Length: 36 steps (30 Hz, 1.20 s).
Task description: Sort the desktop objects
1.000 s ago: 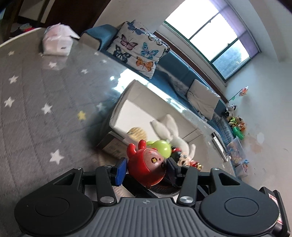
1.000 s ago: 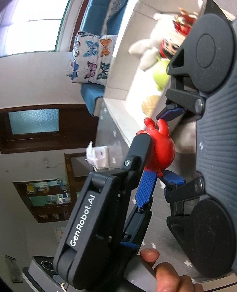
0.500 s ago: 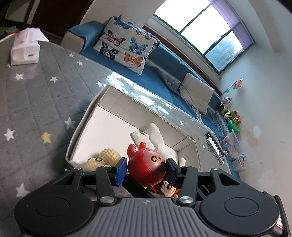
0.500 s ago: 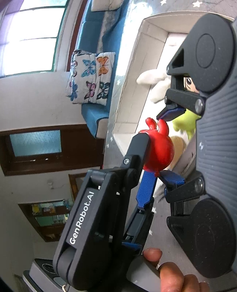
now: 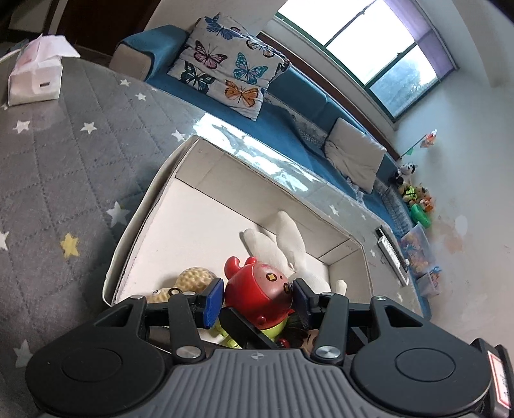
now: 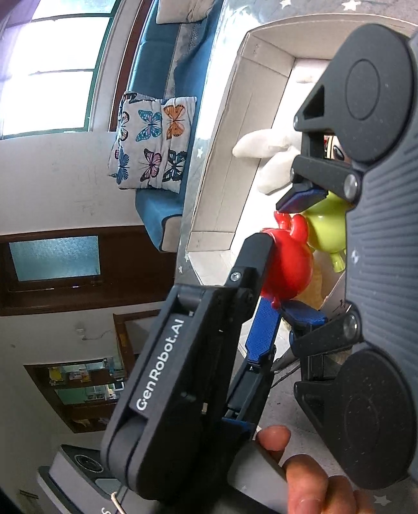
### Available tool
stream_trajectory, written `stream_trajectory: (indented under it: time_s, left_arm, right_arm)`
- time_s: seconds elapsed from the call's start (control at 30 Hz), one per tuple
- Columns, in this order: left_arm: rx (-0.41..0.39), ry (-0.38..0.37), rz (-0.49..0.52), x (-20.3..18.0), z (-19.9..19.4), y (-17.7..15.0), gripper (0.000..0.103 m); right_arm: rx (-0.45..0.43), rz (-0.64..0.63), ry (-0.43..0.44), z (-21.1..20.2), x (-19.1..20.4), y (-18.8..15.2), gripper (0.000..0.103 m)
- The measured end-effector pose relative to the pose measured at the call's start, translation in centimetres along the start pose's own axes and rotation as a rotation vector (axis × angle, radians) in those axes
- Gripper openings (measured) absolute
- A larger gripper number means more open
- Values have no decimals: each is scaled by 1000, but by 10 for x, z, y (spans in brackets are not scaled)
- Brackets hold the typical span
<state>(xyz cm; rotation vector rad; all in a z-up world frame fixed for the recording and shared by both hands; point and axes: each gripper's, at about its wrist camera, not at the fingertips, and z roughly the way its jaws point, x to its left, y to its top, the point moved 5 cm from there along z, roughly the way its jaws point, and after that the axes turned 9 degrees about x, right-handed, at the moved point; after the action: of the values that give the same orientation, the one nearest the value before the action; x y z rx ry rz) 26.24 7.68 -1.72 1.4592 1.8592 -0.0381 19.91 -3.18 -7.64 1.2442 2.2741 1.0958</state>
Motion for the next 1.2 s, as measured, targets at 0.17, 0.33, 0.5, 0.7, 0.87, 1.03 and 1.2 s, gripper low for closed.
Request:
stream_trajectory:
  time_s: [0.17, 0.33, 0.5, 0.7, 0.87, 1.03, 1.2]
  left_arm:
    - [-24, 28, 34, -7, -9, -4, 49]
    - [-41, 46, 51, -11, -18, -9, 49]
    - [-42, 31, 5, -6, -25, -13, 49]
    - [-53, 41, 35, -12, -35, -27, 49]
    - [-72, 68, 76, -18, -44, -42, 49]
    - [-95, 108, 135, -24, -51, -59, 48]
    - [-114, 122, 168, -28, -56, -77, 48]
  right_arm:
    - [1, 5, -7, -4, 0, -1, 61]
    - [-5, 16, -5, -10, -3, 0, 62]
    - [-11, 4, -19, -20, -3, -2, 63]
    - [-13, 0, -35, -33, 0, -10, 69]
    - [-19, -7, -45, -42, 1, -19, 78]
    - [-25, -10, -61, -55, 3, -29, 83]
    - [-39, 2, -69, -70, 4, -36, 90]
